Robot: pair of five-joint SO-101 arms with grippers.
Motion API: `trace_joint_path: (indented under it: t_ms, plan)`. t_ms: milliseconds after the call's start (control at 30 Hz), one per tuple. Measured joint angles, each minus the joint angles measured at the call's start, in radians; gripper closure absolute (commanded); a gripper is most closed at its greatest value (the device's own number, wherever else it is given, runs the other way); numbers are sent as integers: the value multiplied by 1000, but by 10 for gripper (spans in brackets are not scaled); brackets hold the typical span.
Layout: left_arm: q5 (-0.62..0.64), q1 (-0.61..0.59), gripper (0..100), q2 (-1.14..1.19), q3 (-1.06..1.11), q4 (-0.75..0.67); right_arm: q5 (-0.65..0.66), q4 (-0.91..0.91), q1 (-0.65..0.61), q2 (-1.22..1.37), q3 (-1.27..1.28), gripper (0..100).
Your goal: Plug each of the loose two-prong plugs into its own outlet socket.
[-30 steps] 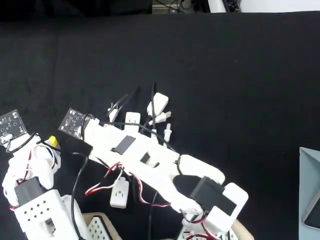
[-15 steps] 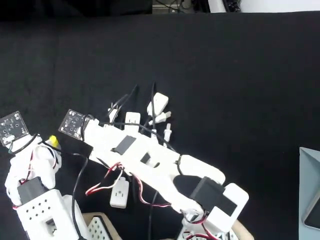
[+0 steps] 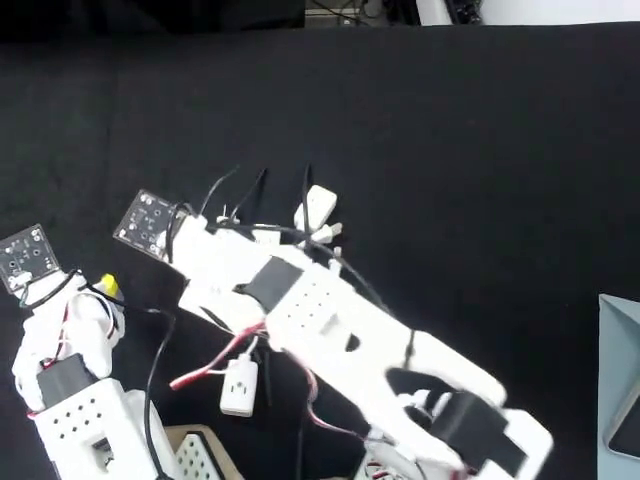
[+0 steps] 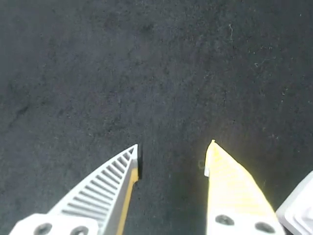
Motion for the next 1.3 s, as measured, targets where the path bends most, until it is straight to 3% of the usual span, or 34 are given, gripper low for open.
trace_joint_path:
  t_ms: [200,367,533,767,1000,1300]
  plan:
    - [0,2,773,0,0,0,-5,150,9,-189,-6,835]
    - [-2,97,773,0,37,0,-5,247,86,-279,-6,991]
    - [-74,193,773,0,58,0,-23,347,241,-290,-6,981]
    - [-86,305,755,0,69,8,-178,460,476,-290,-6,986]
    - [-86,351,682,0,-9,157,-186,509,669,-290,-3,986]
    - [-94,537,681,0,-46,216,-192,232,736,-290,282,986]
